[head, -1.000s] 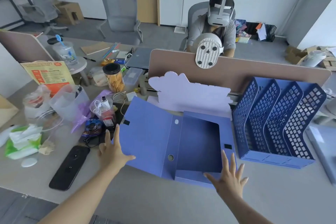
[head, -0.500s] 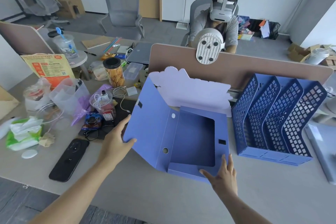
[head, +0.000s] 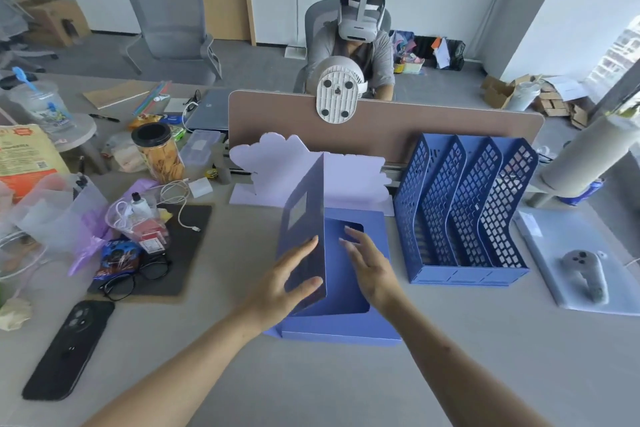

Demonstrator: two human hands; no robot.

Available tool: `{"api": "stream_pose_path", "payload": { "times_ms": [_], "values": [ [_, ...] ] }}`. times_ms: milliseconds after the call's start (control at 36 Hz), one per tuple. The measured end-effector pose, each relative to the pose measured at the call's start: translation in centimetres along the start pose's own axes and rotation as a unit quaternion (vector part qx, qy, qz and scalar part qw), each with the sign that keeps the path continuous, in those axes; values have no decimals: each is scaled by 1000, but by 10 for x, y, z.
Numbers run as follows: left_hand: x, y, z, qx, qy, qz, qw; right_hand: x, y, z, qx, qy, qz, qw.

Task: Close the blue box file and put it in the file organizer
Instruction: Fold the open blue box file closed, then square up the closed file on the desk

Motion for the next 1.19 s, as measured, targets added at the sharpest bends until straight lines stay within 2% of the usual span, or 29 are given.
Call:
{"api": "stream_pose_path", "payload": {
  "times_ms": [56,167,250,361,500,611,694,806,1194],
  "values": [
    [-1,-10,15,16,21,4,1000,7,-15,4,25,6,9,1000],
    [7,-36,41,42,85,43,995,2,-9,12,19,-24,-8,999],
    [15,-64,51,118,123,26,985,0,11,11,13,-42,-70,997],
    [16,-106,60,187,116,41,975,5,41,4,-21,-37,-69,997],
    [-4,-119,49,286,98,71,951,8,85,-2,-58,-29,-46,997],
    [-14,-119,51,303,110,135,937,11,110,-5,-93,-27,21,995],
    [-19,-114,52,298,112,189,929,10,119,-4,-92,-40,27,995],
    [-25,-108,53,294,123,216,923,9,132,0,-92,-38,29,995],
    [-50,-107,58,328,117,308,885,-6,168,7,-151,-84,150,974]
  ]
}}
Point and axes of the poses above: each hand's wrist, its own z-axis towards the middle knuckle, its own x-axis out of the back of the hand, y = z × x, the point moved 9 cm from there along z, towards the middle knuckle, and after that the axes turned 15 degrees about -z, right-handed, at the moved point
